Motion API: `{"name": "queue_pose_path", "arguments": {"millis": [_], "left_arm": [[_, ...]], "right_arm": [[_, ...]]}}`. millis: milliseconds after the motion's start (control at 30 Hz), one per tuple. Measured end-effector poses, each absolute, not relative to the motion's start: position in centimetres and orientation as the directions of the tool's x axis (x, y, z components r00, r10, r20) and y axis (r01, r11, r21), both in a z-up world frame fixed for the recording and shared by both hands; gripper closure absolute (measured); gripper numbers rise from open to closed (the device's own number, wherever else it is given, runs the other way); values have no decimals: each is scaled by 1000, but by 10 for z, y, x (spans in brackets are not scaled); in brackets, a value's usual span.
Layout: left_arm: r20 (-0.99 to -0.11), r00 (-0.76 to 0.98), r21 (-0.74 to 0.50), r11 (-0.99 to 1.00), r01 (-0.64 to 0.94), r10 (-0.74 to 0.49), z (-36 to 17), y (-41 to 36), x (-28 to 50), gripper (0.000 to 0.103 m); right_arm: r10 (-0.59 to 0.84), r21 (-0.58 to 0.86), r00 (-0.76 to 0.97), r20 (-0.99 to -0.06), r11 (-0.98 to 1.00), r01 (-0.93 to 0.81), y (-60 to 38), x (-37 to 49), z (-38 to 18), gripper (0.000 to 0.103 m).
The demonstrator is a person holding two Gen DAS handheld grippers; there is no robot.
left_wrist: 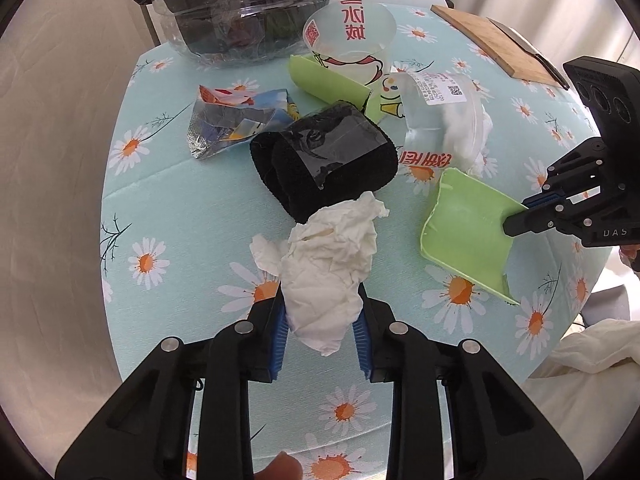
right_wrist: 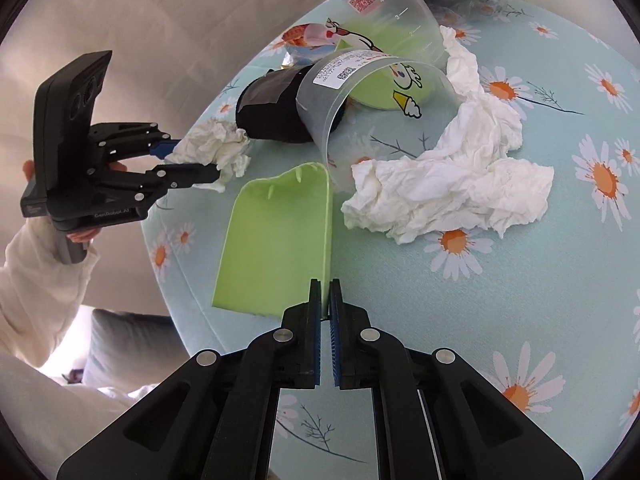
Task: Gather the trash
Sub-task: 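Grasp the crumpled tissue with the left tool while the right tool grasps the green lid, then carry the tissue and green lid up toward the black trash bin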
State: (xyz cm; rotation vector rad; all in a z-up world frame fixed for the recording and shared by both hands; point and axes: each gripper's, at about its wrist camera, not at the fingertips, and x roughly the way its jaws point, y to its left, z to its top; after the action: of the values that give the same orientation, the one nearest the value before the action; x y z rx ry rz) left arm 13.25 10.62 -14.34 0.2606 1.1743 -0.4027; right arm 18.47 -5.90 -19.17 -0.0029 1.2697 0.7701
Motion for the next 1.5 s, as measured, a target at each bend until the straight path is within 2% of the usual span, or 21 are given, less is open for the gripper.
{"name": "queue_pose_path", "arguments": {"millis": [567, 1100, 1500], "left_arm": [[-909, 417, 129, 932, 340, -26, -107, 126, 88, 74], [-857, 515, 196, 910, 365, -23, -47, 106, 107, 74], [-828, 561, 274, 859, 432, -18, -4, 86, 140, 73]], "right_arm": [[522, 391, 181, -833, 788, -475, -105, 135, -164, 100], [504, 332, 342, -794, 829, -451, -148, 147, -100, 100], [500, 278, 485, -718, 844, -459, -162, 189, -47, 100]]}}
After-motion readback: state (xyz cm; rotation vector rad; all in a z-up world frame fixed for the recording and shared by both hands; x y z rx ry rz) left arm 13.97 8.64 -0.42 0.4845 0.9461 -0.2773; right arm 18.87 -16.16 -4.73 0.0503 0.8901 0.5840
